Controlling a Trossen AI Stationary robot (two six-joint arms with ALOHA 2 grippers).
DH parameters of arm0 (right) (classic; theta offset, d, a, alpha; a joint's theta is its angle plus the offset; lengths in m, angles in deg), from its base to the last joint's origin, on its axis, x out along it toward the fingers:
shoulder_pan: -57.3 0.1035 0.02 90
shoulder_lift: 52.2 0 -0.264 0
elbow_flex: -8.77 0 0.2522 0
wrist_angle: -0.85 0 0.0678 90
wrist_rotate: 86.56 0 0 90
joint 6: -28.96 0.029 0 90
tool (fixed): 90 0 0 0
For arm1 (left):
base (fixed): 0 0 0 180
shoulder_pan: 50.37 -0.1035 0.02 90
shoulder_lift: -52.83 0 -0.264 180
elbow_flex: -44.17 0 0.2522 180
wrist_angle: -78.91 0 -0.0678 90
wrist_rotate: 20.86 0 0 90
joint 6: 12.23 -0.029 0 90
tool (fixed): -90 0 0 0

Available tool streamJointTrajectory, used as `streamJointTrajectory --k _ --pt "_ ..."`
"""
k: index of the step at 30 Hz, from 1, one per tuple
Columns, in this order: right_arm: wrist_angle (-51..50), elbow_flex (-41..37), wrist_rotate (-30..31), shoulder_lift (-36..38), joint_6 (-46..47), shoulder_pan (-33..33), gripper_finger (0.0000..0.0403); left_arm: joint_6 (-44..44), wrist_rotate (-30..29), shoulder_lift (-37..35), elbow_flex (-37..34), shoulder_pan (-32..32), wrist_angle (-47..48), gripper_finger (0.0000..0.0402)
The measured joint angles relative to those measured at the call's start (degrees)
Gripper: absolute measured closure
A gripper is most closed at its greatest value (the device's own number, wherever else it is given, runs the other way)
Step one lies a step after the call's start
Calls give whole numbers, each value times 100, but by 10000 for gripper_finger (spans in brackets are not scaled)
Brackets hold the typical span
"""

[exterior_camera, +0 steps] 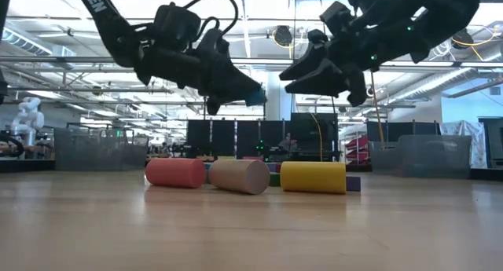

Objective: Sort blocks by size
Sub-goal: Put the blue half circle block into the right black bin

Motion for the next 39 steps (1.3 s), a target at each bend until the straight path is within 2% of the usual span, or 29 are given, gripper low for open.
streamJointTrajectory --k 7,16,31,39 --pt "-13 373 6 -385 -203 20 199 309 534 -2 269 0 258 308" --pt "-8 595 6 -477 -308 22 162 311 594 -4 367 23 627 308" --pt "-214 661 -175 -479 -305 22 161 460 595 -4 367 143 545 308" --pt "-271 659 -175 -479 -262 22 179 703 593 -4 367 182 542 308"
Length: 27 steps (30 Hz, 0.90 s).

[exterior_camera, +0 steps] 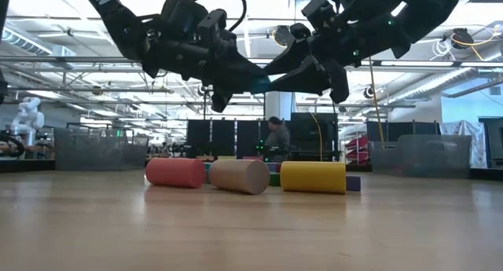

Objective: Sort blocks by size
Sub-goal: Put the blue half circle block into the right black bin

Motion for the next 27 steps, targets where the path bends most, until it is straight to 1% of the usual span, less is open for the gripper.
streamJointTrajectory --k 5,13,18,22,27 --pt "-8 0 -129 0 59 0 185 56 0 -2 0 81 -145 308" --pt "-2 -2 -146 0 117 -1 186 59 -76 -2 0 111 -140 308" --pt "73 -2 -182 0 129 0 188 59 -261 -2 0 111 -134 308" --pt "135 -2 -290 0 150 -4 203 59 -331 -2 0 111 -136 308" --pt "146 -2 -295 0 124 -26 241 89 -341 -2 0 128 -138 308"
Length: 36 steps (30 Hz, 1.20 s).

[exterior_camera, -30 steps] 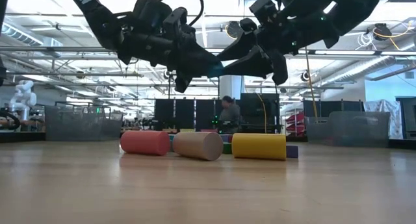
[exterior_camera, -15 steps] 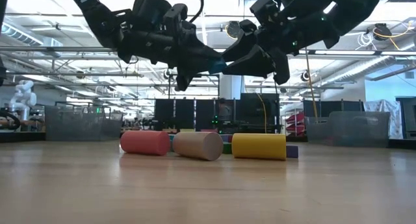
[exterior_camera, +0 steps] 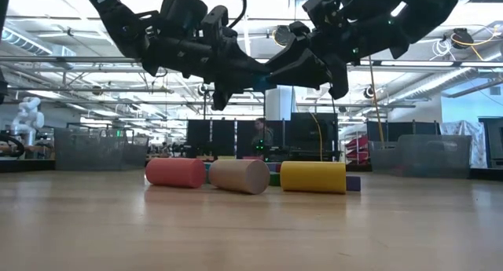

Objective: Sort blocks by size
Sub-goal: Put the blue half circle block into the right black bin

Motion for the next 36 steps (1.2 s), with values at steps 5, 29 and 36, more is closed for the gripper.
streamJointTrajectory --k 5,29,36 --pt "-19 0 -20 4 -15 -27 271 118 -30 0 -2 61 -55 308" --pt "38 -4 33 4 -186 -27 231 412 0 0 0 74 -263 308" --pt "53 -4 38 4 -195 -31 280 457 7 0 0 103 -276 307"
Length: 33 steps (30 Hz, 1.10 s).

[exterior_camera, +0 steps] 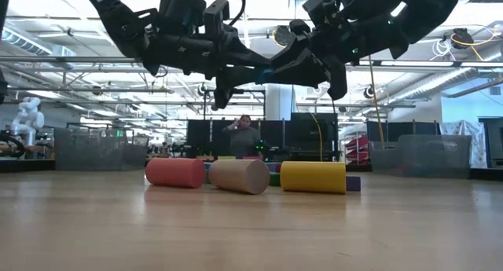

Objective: Sort blocks by size
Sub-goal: Put the blue half circle block into the right black bin

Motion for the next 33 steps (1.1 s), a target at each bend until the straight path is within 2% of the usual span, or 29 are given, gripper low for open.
streamJointTrajectory --k 3,7,11,15,20,26,33 --pt "-5 0 49 9 132 2 286 -79 6 0 0 0 -39 284" --pt "-171 8 563 131 311 17 286 -483 77 -112 0 -90 -50 248" --pt "-1049 5 1010 528 430 9 286 -836 195 -378 0 -278 351 226" --pt "-2127 -11 1506 1112 959 -114 285 -1245 183 -600 17 -389 886 221" --pt "-3790 -7 1723 1908 1956 -603 285 -1728 -104 -656 11 -377 1286 219" --pt "-5114 -2 1701 2739 2929 -1306 284 -1959 -567 -571 9 -370 1637 219" --pt "-6139 -2 1749 2984 4014 -2227 283 -2194 -1487 -570 7 -376 2238 219"
